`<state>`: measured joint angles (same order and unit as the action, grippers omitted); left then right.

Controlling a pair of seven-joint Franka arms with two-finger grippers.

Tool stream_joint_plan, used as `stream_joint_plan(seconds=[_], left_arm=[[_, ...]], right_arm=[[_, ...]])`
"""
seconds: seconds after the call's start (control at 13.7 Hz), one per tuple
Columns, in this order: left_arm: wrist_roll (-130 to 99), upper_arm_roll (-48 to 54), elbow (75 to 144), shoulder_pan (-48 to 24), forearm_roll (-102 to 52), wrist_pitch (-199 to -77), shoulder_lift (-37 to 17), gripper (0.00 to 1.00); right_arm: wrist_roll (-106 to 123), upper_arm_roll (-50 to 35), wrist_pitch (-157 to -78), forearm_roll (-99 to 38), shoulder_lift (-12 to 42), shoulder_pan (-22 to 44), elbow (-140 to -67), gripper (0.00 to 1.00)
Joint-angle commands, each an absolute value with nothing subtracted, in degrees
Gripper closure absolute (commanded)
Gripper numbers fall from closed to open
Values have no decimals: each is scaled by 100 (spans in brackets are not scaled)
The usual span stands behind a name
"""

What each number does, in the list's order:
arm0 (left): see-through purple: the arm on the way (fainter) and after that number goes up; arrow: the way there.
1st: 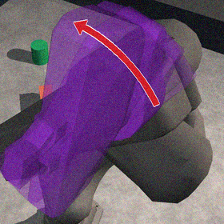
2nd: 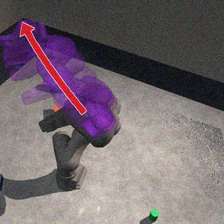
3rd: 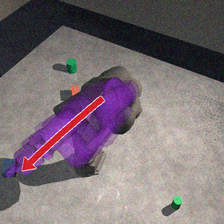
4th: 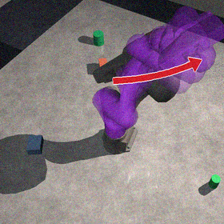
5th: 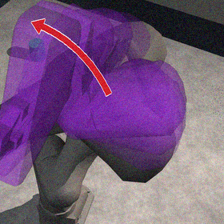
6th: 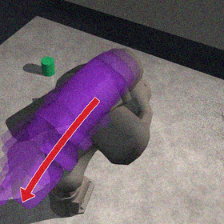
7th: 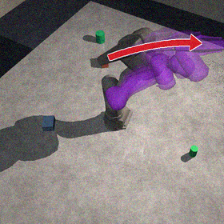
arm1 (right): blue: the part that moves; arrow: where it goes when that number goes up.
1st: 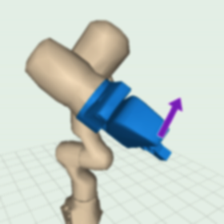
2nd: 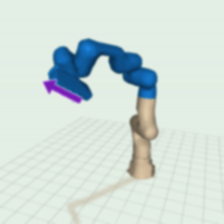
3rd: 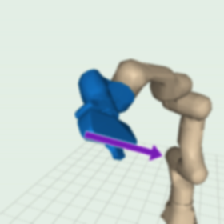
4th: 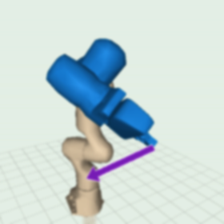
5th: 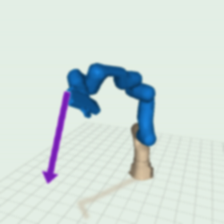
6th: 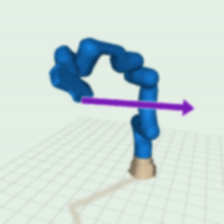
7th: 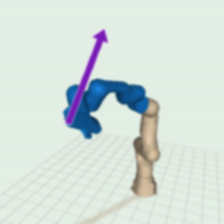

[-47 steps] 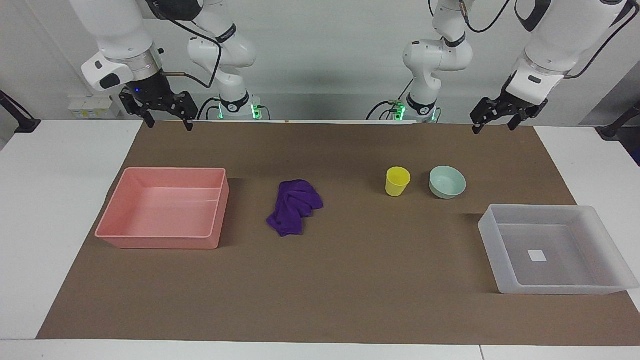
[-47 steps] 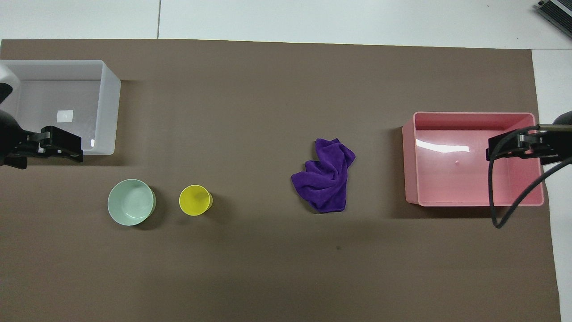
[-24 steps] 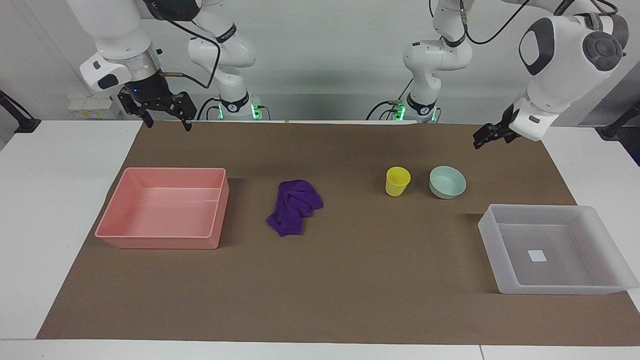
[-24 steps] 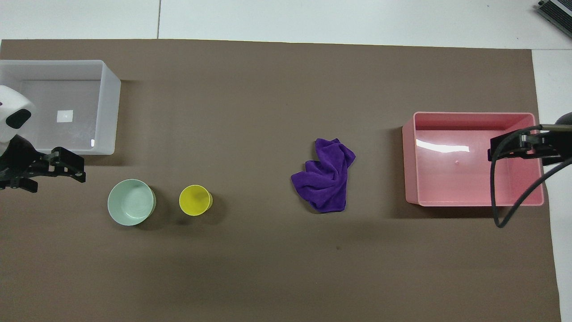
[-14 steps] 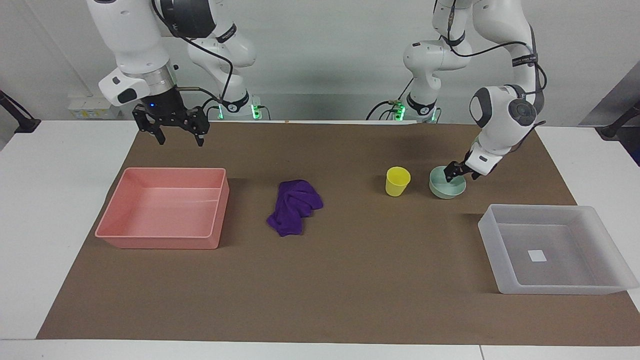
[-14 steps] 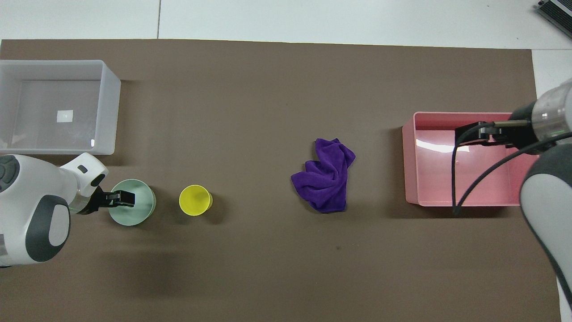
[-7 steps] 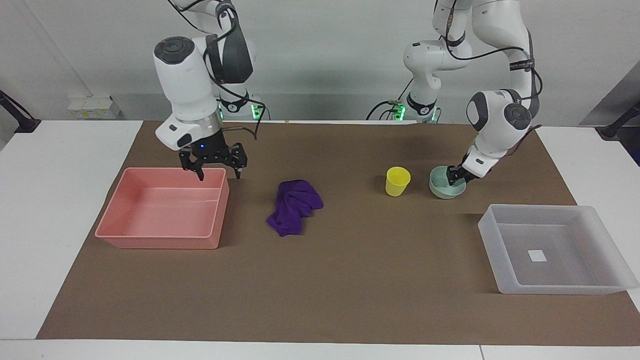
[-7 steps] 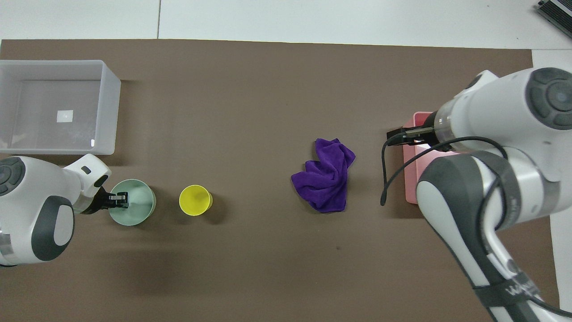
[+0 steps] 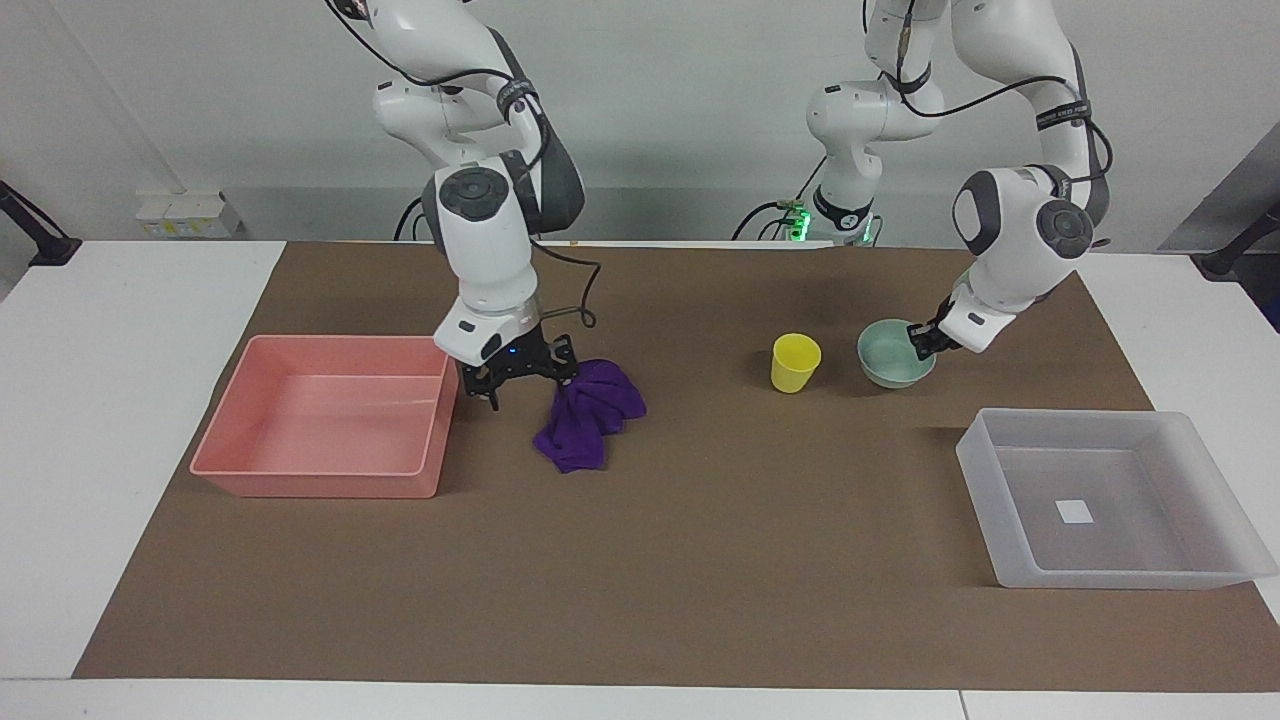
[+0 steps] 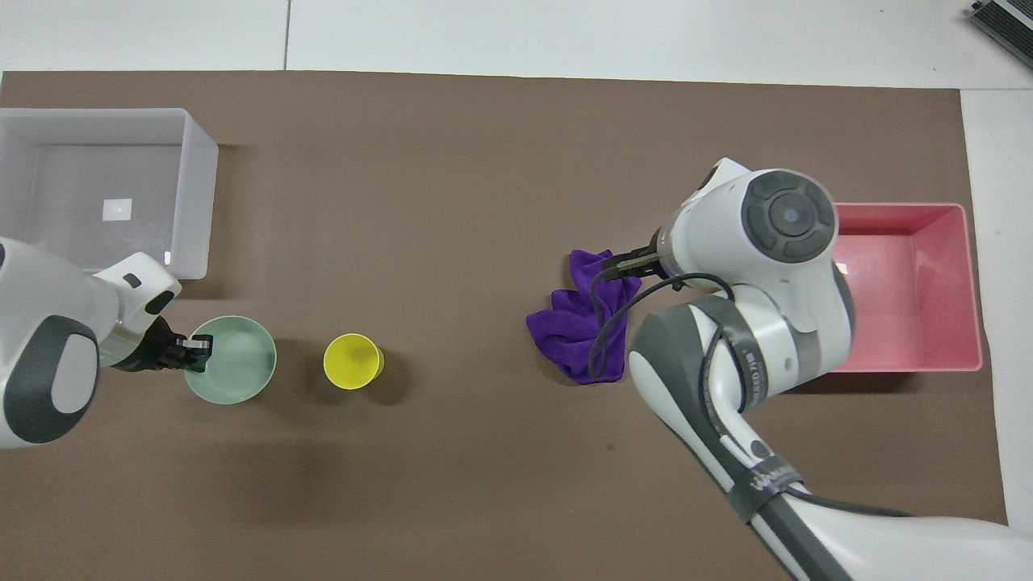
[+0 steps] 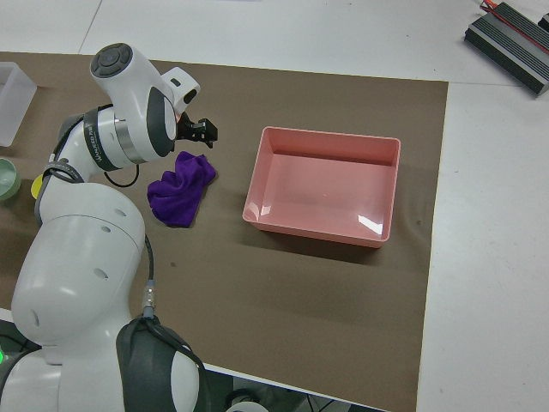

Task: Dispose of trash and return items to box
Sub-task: 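Lift the green bowl into the clear box while the right gripper grasps the cloth, then carry the purple cloth into the pink box while the left gripper releases the bowl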

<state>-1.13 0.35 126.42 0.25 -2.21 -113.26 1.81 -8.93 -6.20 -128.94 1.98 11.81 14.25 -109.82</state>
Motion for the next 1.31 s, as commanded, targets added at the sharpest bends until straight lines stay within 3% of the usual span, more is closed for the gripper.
stream_joint_plan(seconds=[0.0, 0.29, 0.44, 0.66, 0.95, 1.17, 1.24], left_arm=[[0, 9, 11457, 61, -299, -10260, 10, 100], [87, 9, 9085, 631, -369, -9440, -1025, 100], [271, 9, 8396, 956, -413, -9596, -1693, 100], [563, 9, 8094, 1212, -413, -10552, -2293, 100], [668, 9, 8112, 1458, -413, -11600, -2890, 100], [694, 9, 8139, 1459, -378, -11759, -3355, 100], [738, 9, 8139, 1485, -395, -11882, -3479, 100]], right_arm=[[-993, -615, -13709, 343, 1081, 1485, -11584, 0], [-1107, -615, -14105, 334, 1265, 1810, -11900, 0], [-1107, -615, -14247, 334, 1415, 1933, -11970, 0], [-1046, -615, -14360, 334, 1336, 1977, -12365, 0], [-1063, -615, -15240, 360, 1503, 2135, -12551, 0], [-1099, -589, -15249, 711, 1494, 2162, -12542, 82], [-1107, -563, -15232, 816, 1459, 2162, -12525, 100]])
